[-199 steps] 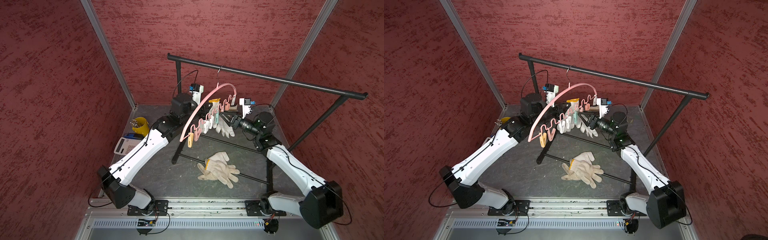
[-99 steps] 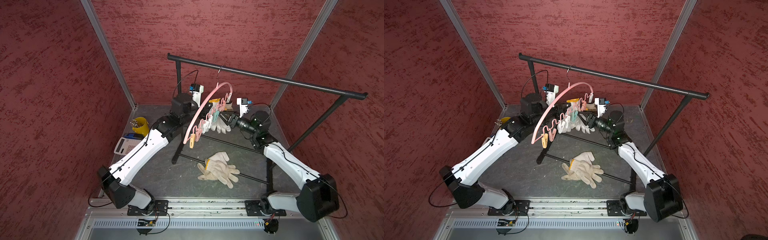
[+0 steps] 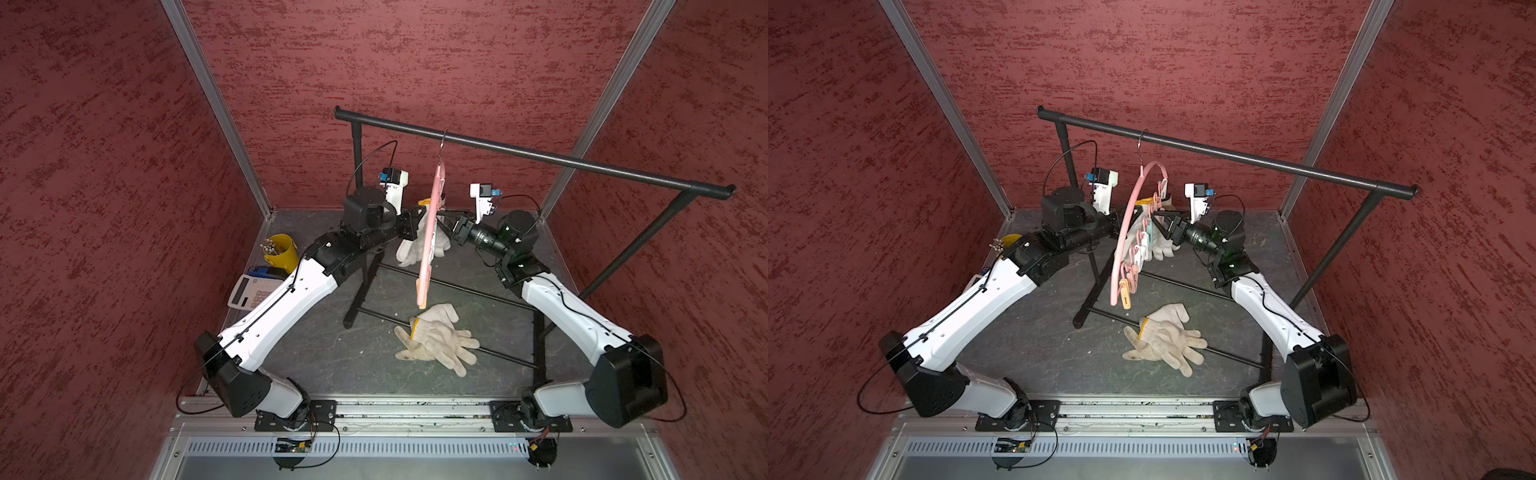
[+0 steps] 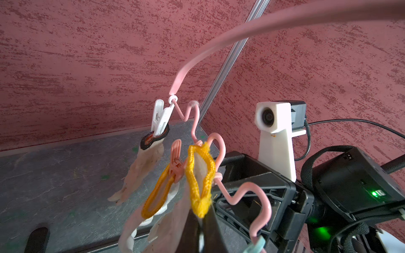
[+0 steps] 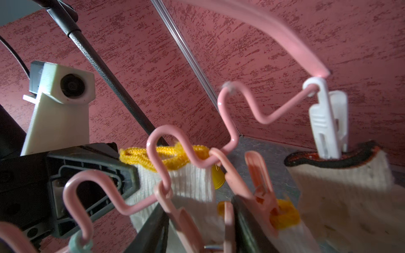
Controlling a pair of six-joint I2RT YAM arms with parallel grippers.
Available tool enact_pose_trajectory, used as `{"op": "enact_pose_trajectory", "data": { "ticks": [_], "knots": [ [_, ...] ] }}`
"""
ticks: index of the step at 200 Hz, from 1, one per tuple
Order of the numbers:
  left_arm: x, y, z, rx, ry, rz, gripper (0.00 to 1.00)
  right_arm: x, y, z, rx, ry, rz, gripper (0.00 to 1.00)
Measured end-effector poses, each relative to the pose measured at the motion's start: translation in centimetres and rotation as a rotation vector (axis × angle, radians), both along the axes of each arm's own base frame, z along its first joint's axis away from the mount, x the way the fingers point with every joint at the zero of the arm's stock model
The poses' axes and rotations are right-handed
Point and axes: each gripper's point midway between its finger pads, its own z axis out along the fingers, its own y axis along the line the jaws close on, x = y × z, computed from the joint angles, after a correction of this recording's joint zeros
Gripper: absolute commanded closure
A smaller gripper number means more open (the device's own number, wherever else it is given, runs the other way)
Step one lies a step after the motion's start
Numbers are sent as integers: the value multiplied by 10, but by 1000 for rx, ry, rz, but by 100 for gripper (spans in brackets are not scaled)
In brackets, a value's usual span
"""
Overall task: Clip the gloves onto a hanger to dry
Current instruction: Open the clamp at the hanger.
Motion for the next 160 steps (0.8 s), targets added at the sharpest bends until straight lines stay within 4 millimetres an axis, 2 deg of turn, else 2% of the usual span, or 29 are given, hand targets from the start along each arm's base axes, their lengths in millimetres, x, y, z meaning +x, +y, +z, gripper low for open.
{"op": "enact_pose_trajectory", "data": {
  "ticks": [62, 128, 160],
  "knots": [
    [1, 1, -1, 5, 3, 10, 100, 1, 3, -2, -3, 4, 7, 58],
    [1, 2, -2, 8, 5, 9, 100, 2, 3, -4, -19, -5, 0, 71],
    [-9, 3, -16, 29, 23, -20, 100, 1, 3, -2, -31, -18, -2, 75]
  ]
}}
